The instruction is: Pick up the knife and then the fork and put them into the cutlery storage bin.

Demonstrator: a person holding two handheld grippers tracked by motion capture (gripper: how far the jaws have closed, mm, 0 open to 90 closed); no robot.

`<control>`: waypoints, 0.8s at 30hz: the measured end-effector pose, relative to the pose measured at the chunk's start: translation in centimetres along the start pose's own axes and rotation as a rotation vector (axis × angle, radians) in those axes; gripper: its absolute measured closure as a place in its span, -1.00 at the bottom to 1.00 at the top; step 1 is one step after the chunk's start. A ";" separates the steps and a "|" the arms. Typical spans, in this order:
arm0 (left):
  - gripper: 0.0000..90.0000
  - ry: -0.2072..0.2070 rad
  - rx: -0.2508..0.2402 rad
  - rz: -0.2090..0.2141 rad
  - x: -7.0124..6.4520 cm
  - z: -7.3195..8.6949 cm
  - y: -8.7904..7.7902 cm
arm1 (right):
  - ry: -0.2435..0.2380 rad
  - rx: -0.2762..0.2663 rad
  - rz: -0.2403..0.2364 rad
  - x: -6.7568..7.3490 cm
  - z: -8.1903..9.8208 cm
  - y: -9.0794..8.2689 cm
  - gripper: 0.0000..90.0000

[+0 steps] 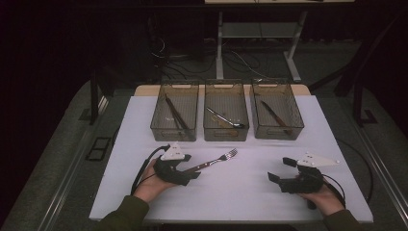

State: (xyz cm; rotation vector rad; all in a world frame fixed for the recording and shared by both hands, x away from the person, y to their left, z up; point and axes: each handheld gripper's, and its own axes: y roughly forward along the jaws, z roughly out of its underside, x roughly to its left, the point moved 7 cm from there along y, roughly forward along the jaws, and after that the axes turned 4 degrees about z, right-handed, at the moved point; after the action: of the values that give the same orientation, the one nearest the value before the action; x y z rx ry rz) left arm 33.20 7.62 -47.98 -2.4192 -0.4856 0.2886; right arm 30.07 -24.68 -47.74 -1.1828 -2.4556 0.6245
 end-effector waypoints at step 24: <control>0.70 0.042 0.085 0.066 1.1 -0.8 4.0 | -0.016 0.008 -0.011 0.1 0.0 0.2 -0.69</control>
State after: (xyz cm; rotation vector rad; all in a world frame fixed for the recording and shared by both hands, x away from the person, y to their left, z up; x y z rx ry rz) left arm 35.51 4.73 -49.96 -2.3562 -0.3681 0.2805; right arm 30.15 -24.43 -47.79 -1.1647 -2.4694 0.6422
